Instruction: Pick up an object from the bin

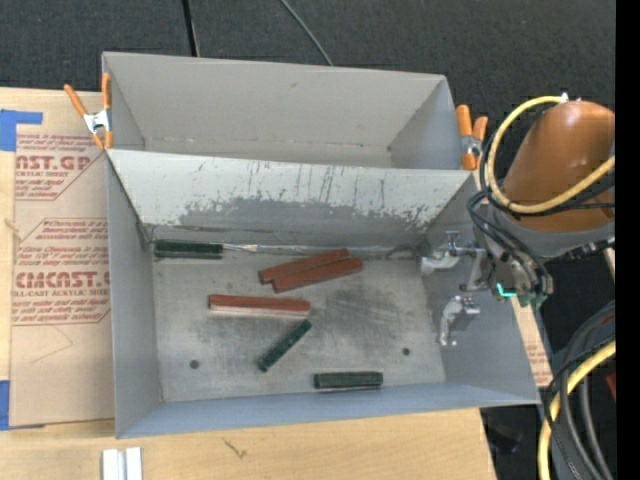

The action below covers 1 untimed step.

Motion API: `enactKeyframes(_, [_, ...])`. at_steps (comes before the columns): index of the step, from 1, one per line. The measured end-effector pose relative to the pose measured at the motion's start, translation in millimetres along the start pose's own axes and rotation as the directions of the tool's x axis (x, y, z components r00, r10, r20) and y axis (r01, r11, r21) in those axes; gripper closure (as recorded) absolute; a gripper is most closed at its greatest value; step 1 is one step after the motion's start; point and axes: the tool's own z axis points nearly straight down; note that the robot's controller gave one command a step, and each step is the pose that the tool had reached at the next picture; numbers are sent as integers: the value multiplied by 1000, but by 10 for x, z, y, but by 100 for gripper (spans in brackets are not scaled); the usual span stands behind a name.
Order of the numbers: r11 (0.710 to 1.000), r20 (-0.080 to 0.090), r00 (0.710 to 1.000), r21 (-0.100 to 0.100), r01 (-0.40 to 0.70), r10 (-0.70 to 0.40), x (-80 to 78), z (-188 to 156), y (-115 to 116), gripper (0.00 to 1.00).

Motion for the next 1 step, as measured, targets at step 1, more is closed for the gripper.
enactKeyframes(1, [1000, 8, 1000, 1, 1, -1, -18, -42, 4, 0])
